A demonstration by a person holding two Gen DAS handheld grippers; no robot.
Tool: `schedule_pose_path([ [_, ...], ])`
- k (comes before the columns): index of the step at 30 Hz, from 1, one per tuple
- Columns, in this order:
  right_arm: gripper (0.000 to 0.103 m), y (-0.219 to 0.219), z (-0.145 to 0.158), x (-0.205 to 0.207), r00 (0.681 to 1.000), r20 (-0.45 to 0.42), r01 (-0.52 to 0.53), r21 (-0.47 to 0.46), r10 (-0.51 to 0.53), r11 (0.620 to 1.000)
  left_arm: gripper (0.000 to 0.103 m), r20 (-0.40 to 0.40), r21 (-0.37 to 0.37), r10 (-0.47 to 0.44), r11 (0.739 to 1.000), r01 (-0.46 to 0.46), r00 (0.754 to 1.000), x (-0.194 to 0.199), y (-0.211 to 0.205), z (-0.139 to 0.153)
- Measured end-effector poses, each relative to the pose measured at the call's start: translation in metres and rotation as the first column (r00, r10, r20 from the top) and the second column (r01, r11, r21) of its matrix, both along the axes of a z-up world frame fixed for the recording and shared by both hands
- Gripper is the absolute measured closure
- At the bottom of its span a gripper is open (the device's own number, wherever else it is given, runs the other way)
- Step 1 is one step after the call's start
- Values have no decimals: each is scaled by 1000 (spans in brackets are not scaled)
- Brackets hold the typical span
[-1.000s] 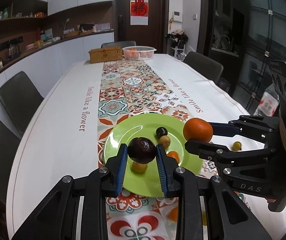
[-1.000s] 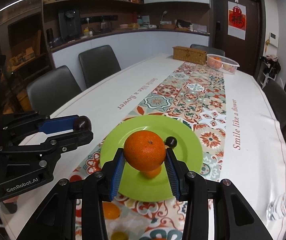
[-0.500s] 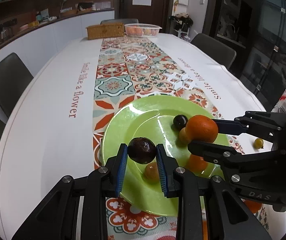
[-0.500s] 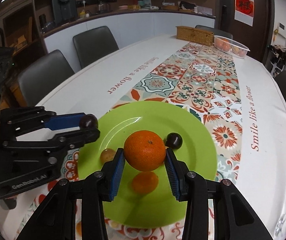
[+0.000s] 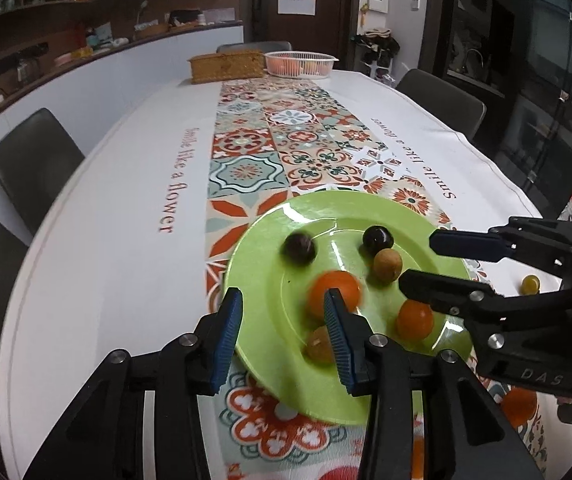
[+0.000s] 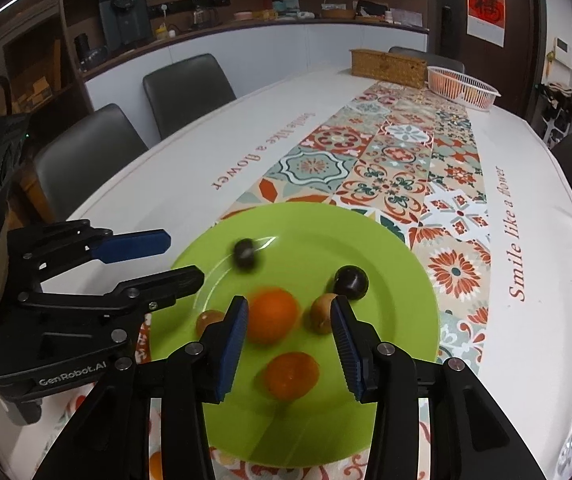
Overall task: Organize fruits
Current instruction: 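Open left tool releasing plum on plate while right tool releases orange, then withdraw both tools from plate toward the remaining fruits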
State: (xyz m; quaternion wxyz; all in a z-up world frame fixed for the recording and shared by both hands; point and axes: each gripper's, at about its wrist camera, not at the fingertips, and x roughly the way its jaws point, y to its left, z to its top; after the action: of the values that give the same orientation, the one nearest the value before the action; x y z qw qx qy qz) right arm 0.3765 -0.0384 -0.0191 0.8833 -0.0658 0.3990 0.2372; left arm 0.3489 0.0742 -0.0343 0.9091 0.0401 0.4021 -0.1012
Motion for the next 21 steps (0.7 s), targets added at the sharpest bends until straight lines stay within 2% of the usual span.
schedule_pose_path([
  [3, 59, -2, 6, -11, 1000, 25, -2, -5, 2, 1000, 59, 17, 24, 18, 1000, -19, 1000, -13, -1, 8],
  [5, 54, -4, 12, -20, 999, 42, 2, -11, -1, 1000, 59, 33, 39, 22, 999, -24, 999, -23, -2, 15],
  [9, 53, -8, 27, -40, 996, 86, 11, -13, -10, 1000, 58, 66, 67, 34, 997, -39, 997, -43, -5, 31],
  [18, 52, -23, 57, -81, 990, 142, 24, 24, -28, 999, 51, 158, 63, 39, 997, -49, 987, -91, -16, 69],
  [21, 52, -27, 65, -96, 987, 158, 27, 30, -31, 999, 44, 176, 43, 36, 998, -44, 984, -106, -20, 76],
])
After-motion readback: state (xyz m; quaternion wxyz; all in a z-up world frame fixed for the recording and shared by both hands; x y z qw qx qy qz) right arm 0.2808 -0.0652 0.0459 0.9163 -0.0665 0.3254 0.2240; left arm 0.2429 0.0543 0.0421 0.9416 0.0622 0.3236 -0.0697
